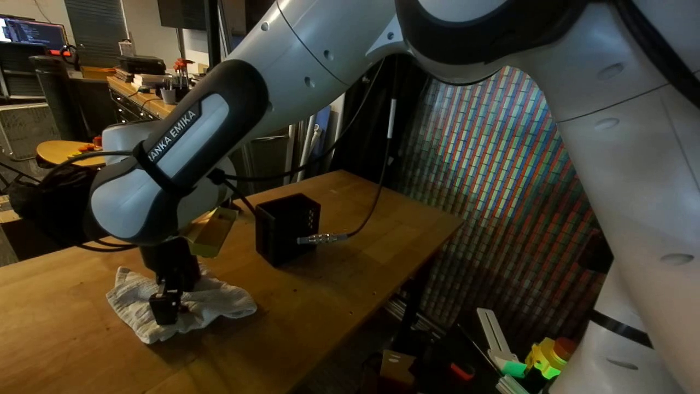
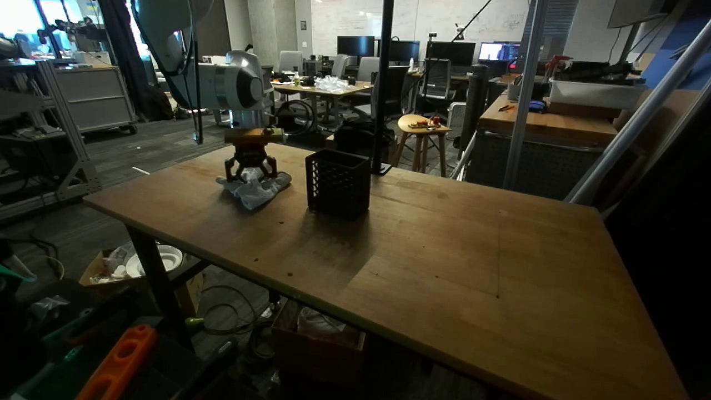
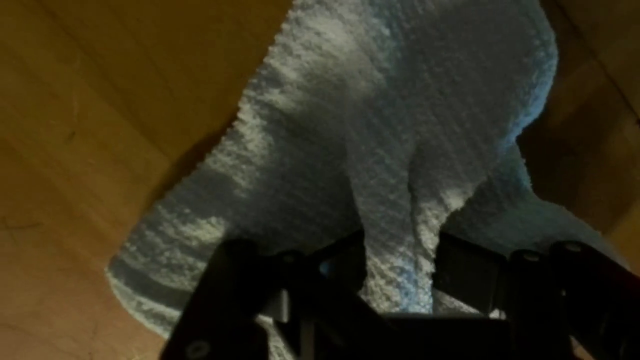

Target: Put the white towel in the basket.

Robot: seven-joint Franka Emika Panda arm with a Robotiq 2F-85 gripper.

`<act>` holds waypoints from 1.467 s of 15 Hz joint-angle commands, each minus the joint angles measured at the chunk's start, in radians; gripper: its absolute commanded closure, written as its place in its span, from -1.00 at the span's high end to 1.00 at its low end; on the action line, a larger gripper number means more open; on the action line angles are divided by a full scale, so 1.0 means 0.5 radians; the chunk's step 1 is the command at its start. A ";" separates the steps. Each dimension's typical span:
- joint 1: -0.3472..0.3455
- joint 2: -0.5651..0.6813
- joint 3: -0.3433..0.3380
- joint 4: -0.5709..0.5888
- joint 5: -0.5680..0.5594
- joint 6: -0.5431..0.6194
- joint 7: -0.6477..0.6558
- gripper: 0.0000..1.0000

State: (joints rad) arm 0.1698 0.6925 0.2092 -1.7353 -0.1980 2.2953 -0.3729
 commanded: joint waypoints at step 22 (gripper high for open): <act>-0.307 -0.874 -0.286 -0.318 0.167 -0.184 0.355 -0.94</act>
State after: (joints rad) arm 0.0195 0.3477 0.0988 -1.8404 -0.1238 2.2180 -0.2603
